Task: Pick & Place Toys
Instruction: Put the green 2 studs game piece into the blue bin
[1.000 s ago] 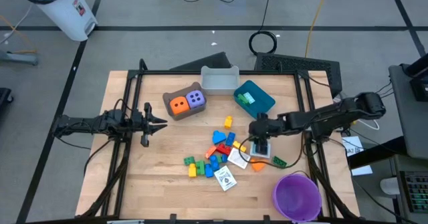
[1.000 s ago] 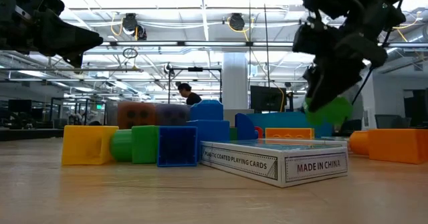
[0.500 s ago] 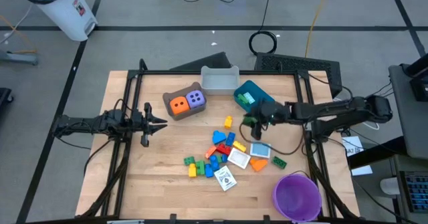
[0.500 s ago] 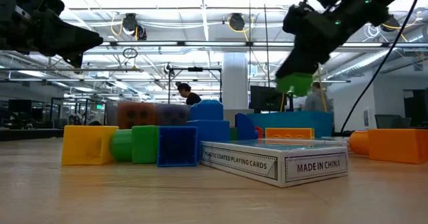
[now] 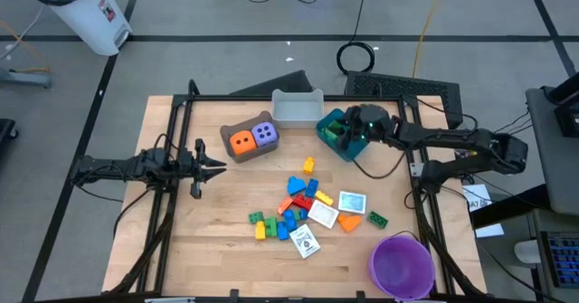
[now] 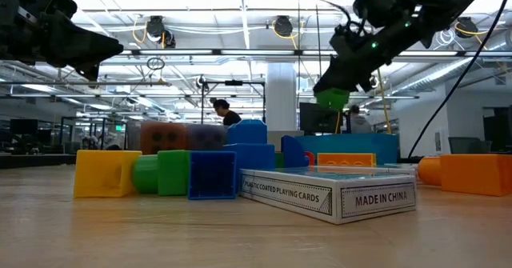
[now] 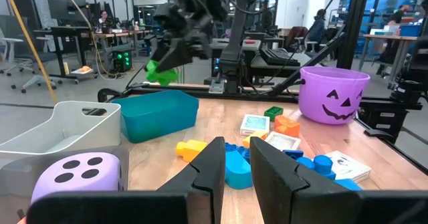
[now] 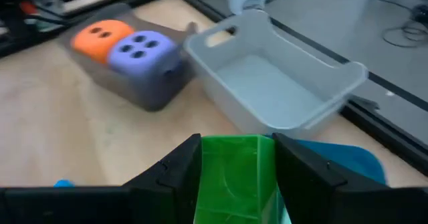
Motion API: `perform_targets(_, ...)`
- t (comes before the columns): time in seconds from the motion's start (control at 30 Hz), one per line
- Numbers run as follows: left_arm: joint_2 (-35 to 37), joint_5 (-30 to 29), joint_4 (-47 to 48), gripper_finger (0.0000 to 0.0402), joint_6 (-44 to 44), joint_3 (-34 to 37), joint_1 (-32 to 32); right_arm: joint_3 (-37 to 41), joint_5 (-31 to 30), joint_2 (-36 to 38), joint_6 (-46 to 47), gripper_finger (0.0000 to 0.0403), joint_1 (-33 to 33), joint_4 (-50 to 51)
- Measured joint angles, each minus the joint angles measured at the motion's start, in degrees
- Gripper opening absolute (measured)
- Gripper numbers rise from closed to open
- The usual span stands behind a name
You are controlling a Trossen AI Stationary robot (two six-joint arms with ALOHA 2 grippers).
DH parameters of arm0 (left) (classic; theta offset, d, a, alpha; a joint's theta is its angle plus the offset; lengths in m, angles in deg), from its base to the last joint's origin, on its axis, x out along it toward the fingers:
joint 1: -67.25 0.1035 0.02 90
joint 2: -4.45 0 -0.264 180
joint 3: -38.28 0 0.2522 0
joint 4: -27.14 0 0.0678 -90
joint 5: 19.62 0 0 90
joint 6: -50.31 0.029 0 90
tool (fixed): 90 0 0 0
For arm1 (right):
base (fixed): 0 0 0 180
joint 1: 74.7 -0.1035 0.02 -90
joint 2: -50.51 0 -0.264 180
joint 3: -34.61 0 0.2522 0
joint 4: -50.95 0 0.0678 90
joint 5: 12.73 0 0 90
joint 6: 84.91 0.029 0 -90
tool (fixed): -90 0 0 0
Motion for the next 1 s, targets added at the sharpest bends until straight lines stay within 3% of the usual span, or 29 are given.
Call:
perform_targets(0.63, 0.0, 0.0, -0.02, 0.0076, 0.0, 0.0, -0.01, 0.0, 0.24, -17.1, -3.21, 0.0162, 9.8, -8.19)
perform_targets(1.0, 0.0, 0.0, -0.02, 0.0076, 0.0, 0.0, -0.02, 0.0, 0.06, -19.06, -5.09, 0.0162, 10.63, -8.7)
